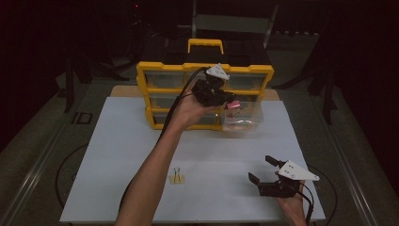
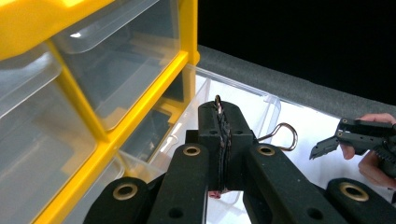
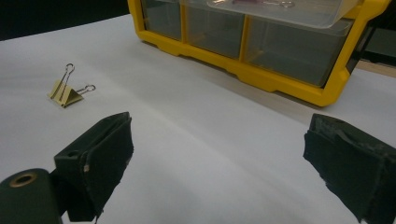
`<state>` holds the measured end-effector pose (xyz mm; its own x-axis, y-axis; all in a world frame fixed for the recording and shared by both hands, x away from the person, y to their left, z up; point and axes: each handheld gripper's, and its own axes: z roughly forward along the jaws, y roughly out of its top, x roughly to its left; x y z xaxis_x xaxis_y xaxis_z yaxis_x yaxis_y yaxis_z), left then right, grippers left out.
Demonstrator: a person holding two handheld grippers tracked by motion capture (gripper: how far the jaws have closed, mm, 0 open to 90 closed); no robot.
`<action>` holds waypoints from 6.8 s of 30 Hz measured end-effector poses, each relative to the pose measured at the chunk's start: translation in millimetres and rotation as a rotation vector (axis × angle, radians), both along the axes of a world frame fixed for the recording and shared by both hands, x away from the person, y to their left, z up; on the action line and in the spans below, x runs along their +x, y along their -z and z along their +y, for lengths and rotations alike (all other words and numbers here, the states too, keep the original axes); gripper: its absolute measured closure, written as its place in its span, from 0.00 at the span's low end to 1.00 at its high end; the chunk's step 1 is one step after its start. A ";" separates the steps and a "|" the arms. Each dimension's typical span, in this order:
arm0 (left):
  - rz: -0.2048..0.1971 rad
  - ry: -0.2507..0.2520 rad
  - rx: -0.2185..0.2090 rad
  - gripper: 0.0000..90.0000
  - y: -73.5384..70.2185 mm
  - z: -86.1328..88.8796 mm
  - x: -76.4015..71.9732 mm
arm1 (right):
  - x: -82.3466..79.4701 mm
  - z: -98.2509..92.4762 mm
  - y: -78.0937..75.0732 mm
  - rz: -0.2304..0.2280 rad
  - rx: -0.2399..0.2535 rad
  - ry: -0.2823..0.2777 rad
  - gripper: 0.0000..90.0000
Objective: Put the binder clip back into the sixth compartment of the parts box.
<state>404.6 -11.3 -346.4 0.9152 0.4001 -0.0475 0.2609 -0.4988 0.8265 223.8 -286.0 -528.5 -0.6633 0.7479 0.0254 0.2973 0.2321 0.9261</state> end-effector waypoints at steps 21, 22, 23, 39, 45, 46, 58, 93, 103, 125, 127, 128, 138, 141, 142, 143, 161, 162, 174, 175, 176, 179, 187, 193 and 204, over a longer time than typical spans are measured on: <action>0.027 -0.112 0.022 0.12 19.4 14.3 -0.1 | -0.5 -0.8 -0.3 -0.001 0.000 0.002 0.08; 0.026 -0.116 0.021 0.12 19.8 17.0 -0.6 | -0.5 -0.9 -0.3 -0.001 -0.001 0.002 0.08; 0.029 -0.121 0.014 0.12 20.4 19.8 -1.2 | -0.4 -1.1 -0.3 -0.004 -0.002 0.002 0.08; 0.007 -0.167 0.047 0.13 37.5 60.8 -21.7 | -1.1 -1.4 -0.5 -0.002 -0.001 0.005 0.08; 0.002 -0.156 0.043 0.13 47.1 77.1 -32.9 | -1.5 -2.0 -0.9 -0.004 0.000 0.007 0.08; 0.002 -0.156 0.043 0.13 47.1 77.1 -32.9 | -1.5 -2.0 -0.9 -0.004 0.000 0.007 0.08; -0.017 -0.175 0.059 0.13 64.0 103.4 -53.6 | -1.7 -1.8 -1.1 -0.003 0.001 0.006 0.08; 0.038 -0.217 0.053 0.14 136.6 145.1 -97.1 | -1.1 -2.7 -0.4 0.007 0.002 0.012 0.08; 0.085 -0.203 0.053 0.17 159.9 147.8 -107.7 | -1.2 -2.2 -0.4 0.005 0.001 0.012 0.08; 0.234 -0.050 0.107 0.79 200.2 148.9 -120.3 | -0.8 -2.0 -0.2 0.006 -0.004 0.014 0.08; 0.243 -0.036 0.085 0.83 198.4 151.1 -120.1 | -0.9 -2.4 -0.3 0.006 -0.003 0.015 0.08; 0.243 -0.029 0.080 0.87 197.2 152.3 -120.1 | -1.0 -2.4 -0.4 0.007 -0.002 0.015 0.08; 0.216 -0.046 0.068 1.00 190.7 156.0 -117.9 | -0.5 -0.1 0.0 0.007 -0.004 0.009 0.08; 0.196 -0.073 0.068 1.00 186.7 158.2 -115.1 | 0.0 0.2 0.3 0.004 0.001 0.007 0.08; 0.196 -0.073 0.068 1.00 186.7 158.2 -115.1 | 0.0 0.2 0.3 0.004 0.001 0.007 0.08; 0.180 -0.093 0.069 1.00 183.4 159.5 -113.4 | 0.3 1.6 0.7 0.004 0.004 0.003 0.08; 0.083 -0.143 0.048 1.00 138.1 156.9 -94.3 | 2.4 4.7 1.0 -0.017 0.026 0.010 0.08; 0.081 -0.144 0.043 1.00 136.0 156.5 -93.4 | 2.4 4.6 0.9 -0.017 0.027 0.011 0.08; 0.033 -0.136 0.034 1.00 101.5 147.2 -74.2 | 3.0 4.1 1.0 -0.019 0.023 0.015 0.08; 0.033 -0.131 0.033 1.00 99.7 146.6 -72.6 | 2.8 4.4 1.0 -0.019 0.022 0.015 0.08; 0.033 -0.131 0.033 1.00 99.7 146.6 -72.6 | 2.8 4.4 1.0 -0.019 0.022 0.015 0.08; 0.030 -0.120 0.018 1.00 89.6 142.1 -64.0 | 2.6 4.5 0.6 -0.019 0.024 0.017 0.08; 0.007 -0.101 -0.012 1.00 69.4 127.0 -49.6 | 2.5 3.9 0.4 -0.020 0.024 0.020 0.08; -0.016 -0.090 -0.034 1.00 51.9 116.2 -40.1 | 2.5 3.1 0.1 -0.022 0.027 0.024 0.08; -0.041 -0.064 -0.051 1.00 27.0 89.9 -21.8 | 3.1 3.3 0.2 -0.019 0.024 0.026 0.08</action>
